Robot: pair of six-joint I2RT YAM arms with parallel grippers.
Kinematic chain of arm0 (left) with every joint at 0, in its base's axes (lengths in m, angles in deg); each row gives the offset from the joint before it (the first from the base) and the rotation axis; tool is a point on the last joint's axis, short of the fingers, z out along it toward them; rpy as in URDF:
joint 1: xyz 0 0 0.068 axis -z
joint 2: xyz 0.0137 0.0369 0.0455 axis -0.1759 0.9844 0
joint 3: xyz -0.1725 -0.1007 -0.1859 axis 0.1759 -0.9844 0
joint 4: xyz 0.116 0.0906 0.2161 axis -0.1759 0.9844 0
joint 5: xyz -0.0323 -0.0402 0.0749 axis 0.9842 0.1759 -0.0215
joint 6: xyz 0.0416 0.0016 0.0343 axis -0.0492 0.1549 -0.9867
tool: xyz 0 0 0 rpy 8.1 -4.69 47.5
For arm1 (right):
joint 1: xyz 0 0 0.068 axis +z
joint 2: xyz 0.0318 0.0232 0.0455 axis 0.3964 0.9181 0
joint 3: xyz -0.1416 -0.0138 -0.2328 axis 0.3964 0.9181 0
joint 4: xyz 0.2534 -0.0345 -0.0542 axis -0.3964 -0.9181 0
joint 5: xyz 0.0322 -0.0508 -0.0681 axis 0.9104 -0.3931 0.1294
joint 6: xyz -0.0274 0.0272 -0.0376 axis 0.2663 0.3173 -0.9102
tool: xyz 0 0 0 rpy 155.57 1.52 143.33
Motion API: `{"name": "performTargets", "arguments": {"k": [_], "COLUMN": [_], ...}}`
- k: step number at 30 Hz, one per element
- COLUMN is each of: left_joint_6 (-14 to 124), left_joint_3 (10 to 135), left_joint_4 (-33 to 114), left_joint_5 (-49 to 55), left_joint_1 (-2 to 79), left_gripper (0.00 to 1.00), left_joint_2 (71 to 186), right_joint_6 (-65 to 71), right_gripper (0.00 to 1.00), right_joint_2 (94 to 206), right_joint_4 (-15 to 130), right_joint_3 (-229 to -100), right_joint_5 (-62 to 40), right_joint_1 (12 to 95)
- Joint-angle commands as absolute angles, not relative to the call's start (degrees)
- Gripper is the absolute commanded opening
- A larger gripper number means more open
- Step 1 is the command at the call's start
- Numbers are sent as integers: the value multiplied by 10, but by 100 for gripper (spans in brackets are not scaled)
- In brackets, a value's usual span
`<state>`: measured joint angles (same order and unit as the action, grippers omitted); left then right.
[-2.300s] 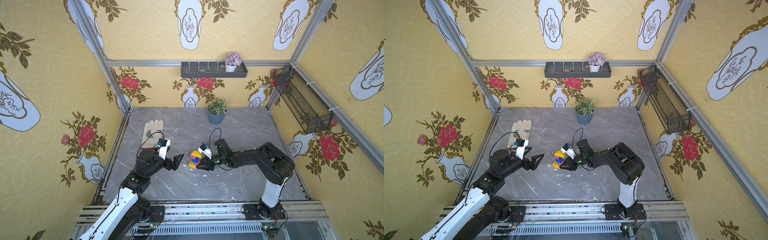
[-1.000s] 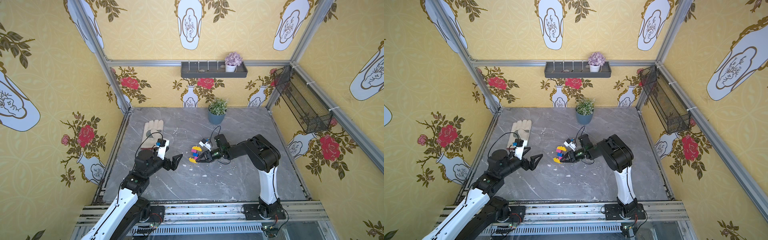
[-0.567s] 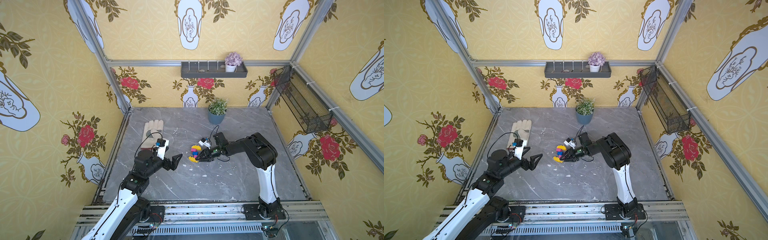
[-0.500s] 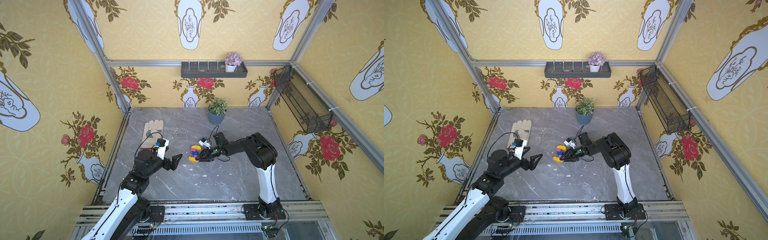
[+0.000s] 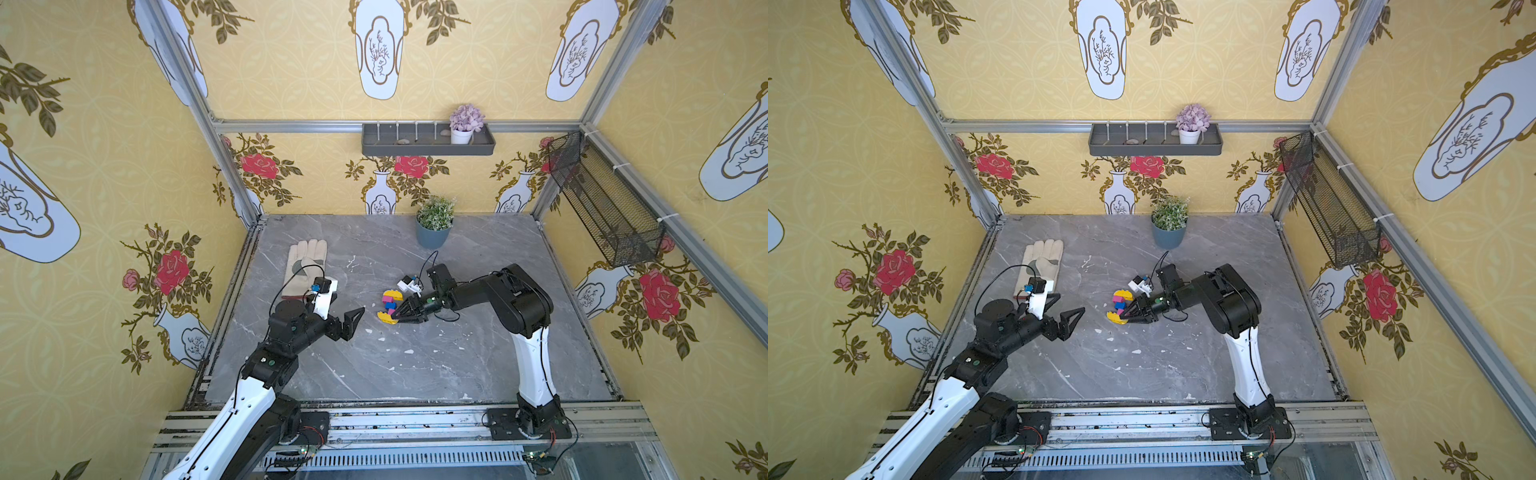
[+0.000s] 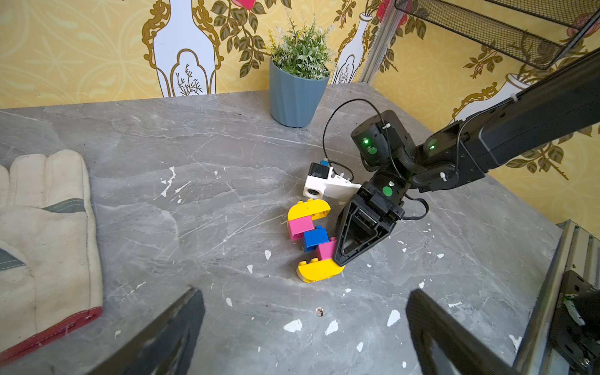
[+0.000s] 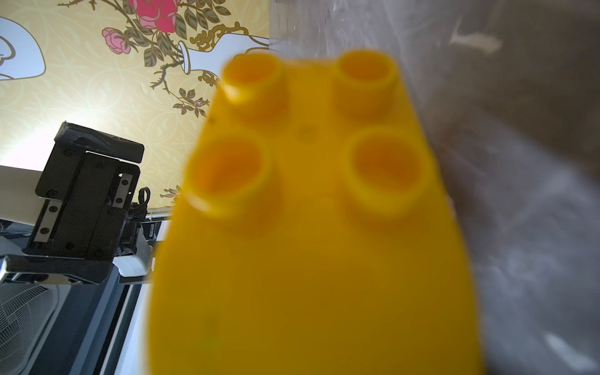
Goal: Assemble the letter s with lego
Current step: Place the lego brick at the center of the board.
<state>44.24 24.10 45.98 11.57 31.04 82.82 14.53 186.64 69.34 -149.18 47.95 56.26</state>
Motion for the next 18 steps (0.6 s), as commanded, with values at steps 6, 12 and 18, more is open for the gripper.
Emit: {"name": "performTargets", "arguments": {"k": [6,12,18], "left_joint_6": [444,444,443], "left_joint_3": [237,237,237], "left_joint_4": [445,445,446], "left_joint_5": [118,117,116], "left_joint_1": [309,309,309], "left_gripper": [99,99,99], "left_joint_2": [822,820,819], "right_joint_6": [133,133,142], "right_gripper": [31,34,39], "right_joint_2": [1873,1877,1878], "right_joint_4": [564,547,544], "right_joint_3": [-1512,-1519,-1522], "right_joint_5": [358,347,344], "right_joint_1": [560,559,558]}}
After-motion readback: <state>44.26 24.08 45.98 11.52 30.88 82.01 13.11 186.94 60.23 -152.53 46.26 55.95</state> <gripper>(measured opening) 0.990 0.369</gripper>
